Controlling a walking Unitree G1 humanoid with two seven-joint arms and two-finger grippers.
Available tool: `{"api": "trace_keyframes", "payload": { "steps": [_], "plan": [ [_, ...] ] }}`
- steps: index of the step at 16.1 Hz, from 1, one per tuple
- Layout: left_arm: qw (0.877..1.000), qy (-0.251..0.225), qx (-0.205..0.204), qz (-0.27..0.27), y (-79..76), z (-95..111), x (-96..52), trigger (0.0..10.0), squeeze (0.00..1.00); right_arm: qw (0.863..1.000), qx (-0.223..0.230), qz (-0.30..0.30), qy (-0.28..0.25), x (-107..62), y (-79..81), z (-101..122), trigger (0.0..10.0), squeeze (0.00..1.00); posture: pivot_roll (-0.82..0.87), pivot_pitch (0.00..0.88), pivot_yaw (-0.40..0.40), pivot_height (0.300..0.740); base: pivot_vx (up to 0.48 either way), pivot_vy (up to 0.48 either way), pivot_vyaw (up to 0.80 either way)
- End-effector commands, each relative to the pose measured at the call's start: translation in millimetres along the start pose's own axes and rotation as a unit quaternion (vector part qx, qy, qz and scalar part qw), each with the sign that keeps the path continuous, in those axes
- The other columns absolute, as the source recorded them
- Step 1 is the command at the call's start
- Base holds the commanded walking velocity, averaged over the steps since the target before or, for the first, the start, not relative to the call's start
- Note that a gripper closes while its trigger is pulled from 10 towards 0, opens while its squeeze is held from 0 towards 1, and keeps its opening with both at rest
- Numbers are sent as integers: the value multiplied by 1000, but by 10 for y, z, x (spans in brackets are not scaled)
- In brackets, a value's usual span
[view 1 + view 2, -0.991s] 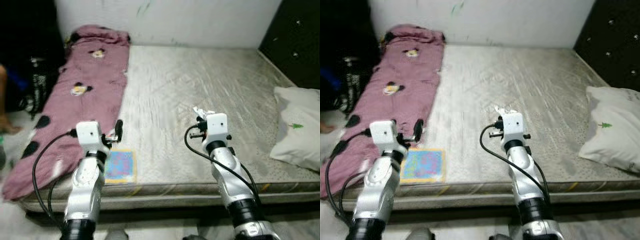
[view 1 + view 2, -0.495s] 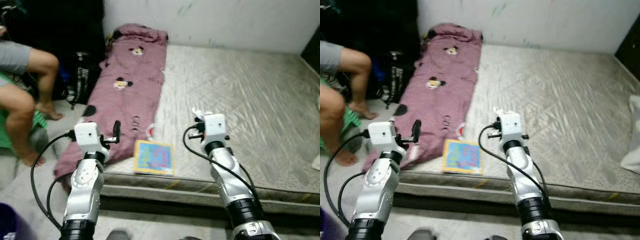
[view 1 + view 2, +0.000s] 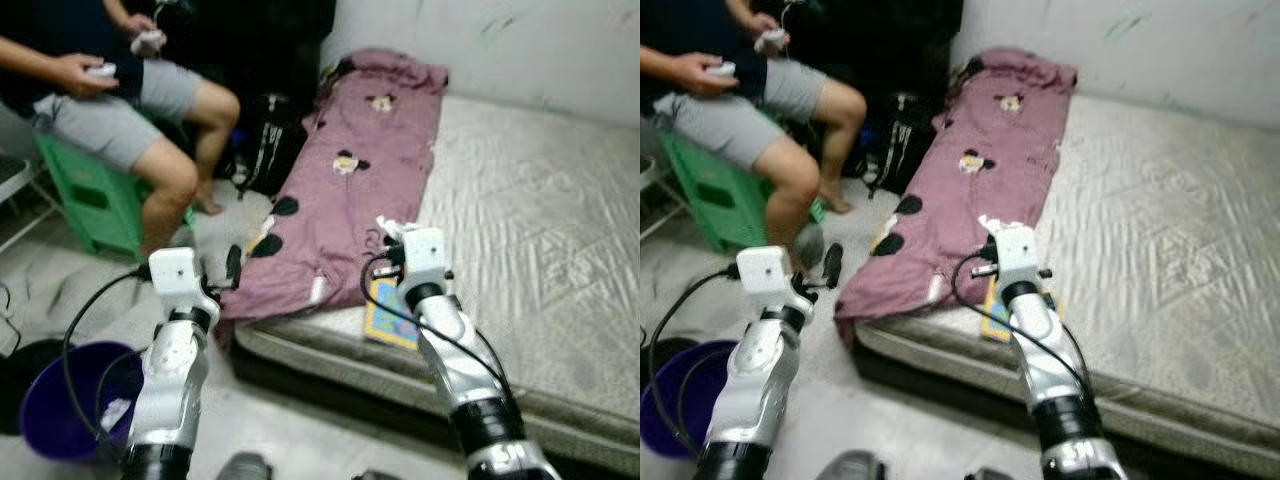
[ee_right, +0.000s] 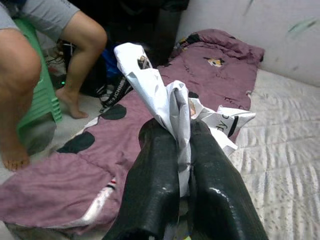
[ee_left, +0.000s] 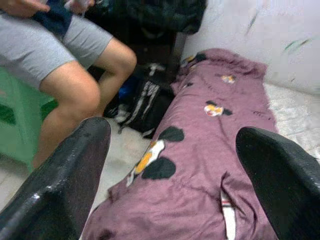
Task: Clean up the room
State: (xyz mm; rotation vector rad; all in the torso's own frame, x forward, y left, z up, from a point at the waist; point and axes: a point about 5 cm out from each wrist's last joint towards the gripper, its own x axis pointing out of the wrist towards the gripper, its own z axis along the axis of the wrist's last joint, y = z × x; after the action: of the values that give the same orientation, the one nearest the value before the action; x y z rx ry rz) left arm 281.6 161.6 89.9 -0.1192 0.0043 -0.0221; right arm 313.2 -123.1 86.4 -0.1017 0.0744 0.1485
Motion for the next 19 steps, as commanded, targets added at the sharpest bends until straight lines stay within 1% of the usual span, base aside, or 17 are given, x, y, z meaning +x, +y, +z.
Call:
{"api": "trace_keyframes", "payload": {
  "steps": [1,6,8,16,19],
  "plan": [
    [1000,-9,8,-3,25,43,2,10000,0,1000,7,4,-12,29,41,71,10000,0,92,0,-58,740,0,0,0],
    [1000,-7,10,1,34,44,2,10000,0,1000,6,10,-16,34,55,85,10000,0,91,0,-54,740,0,0,0],
    [1000,-7,11,-1,37,42,0,10000,0,1000,1,14,-18,32,74,88,10000,0,90,0,-52,740,0,0,800],
    [1000,-4,9,-4,15,33,-3,10000,0,1000,3,12,-15,29,58,78,10000,0,87,0,-53,740,0,0,800],
    [1000,-13,8,-12,-5,53,2,10000,0,1000,2,12,-16,32,59,81,10000,0,87,0,-53,740,0,0,800]
  ]
}}
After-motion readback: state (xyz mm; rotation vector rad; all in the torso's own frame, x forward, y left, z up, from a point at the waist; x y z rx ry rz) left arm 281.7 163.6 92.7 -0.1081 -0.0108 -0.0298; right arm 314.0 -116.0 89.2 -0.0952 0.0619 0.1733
